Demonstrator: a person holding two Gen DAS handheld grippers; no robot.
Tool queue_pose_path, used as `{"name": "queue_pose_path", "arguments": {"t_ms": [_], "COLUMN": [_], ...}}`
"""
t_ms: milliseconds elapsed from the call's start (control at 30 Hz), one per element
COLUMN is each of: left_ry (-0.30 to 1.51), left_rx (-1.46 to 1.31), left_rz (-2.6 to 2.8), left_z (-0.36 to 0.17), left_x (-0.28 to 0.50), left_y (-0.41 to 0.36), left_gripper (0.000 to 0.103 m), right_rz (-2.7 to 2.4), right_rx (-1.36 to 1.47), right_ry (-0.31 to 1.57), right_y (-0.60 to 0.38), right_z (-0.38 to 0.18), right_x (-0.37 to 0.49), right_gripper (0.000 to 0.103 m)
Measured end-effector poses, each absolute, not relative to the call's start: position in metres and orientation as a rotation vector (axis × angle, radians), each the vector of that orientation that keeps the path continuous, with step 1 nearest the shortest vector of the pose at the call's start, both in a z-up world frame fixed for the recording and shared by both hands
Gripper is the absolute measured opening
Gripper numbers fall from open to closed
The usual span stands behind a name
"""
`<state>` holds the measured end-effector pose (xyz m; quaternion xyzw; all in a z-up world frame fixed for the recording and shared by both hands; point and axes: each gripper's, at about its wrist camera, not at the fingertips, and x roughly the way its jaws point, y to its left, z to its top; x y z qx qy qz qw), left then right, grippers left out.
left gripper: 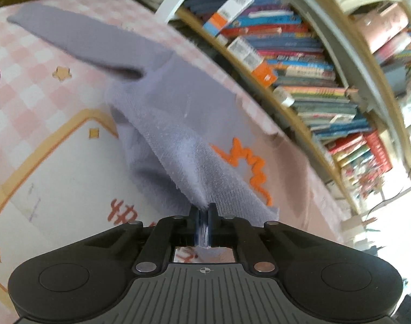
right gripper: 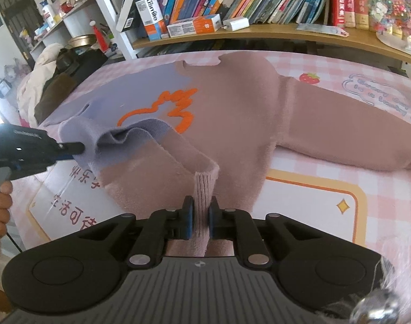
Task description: Fold clothes
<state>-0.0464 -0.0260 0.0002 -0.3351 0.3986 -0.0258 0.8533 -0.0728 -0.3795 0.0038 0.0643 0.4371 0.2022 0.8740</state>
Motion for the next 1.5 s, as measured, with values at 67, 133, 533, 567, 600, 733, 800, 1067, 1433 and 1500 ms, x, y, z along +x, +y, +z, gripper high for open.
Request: {"name": "queue_pose_path", "arguments": {"t_ms": [67, 133, 533, 567, 600, 733, 800, 1067, 1433, 1500], "left_ry": [0.807, 0.775, 0.719, 0.724, 0.729, 0.753, 0.769, 0.832, 0.809, 0.803], "left_rx": [-0.712, -0.72, -0.737, -0.734, -0.732, -0.72, -0.704, -0.473, -0.411, -0.404], "left_rz": [-0.065, -0.077, -0.107, -0.107, -0.111, -0.13, -0.135, -0.092, -0.031, -0.056], "left_z": [0.01, 0.02, 0.041, 0.04, 0.038, 0.032, 0.029, 0.02, 0.021, 0.02], "left_x": [-0.049, -0.052, -0.077, -0.08, -0.083, -0.094, -0.1, -0.12, -0.131, -0.128], "left_y": [-0.019, -0.011, 0.042, 0.047, 0.051, 0.066, 0.074, 0.083, 0.109, 0.107], "left_gripper": [0.004, 0.004, 0.004, 0.004, 0.004, 0.004, 0.004, 0.005, 0.049, 0.052], "right_rz": [0.409, 0.389, 0.262, 0.251, 0.24, 0.209, 0.193, 0.068, -0.037, -0.046], "right_rx": [0.147, 0.174, 0.216, 0.219, 0.222, 0.222, 0.216, 0.178, 0.257, 0.282], "right_ry": [0.908, 0.901, 0.827, 0.826, 0.826, 0.836, 0.848, 0.951, 0.88, 0.885], "right_y": [-0.379, -0.379, -0.372, -0.37, -0.368, -0.356, -0.349, -0.327, -0.331, -0.333], "right_z": [0.005, 0.007, 0.029, 0.03, 0.031, 0.031, 0.029, 0.013, 0.031, 0.029], "right_x": [-0.075, -0.076, -0.114, -0.119, -0.125, -0.147, -0.16, -0.206, -0.224, -0.217], "right_gripper": [0.01, 0.01, 0.008, 0.008, 0.008, 0.008, 0.008, 0.036, 0.055, 0.055]}}
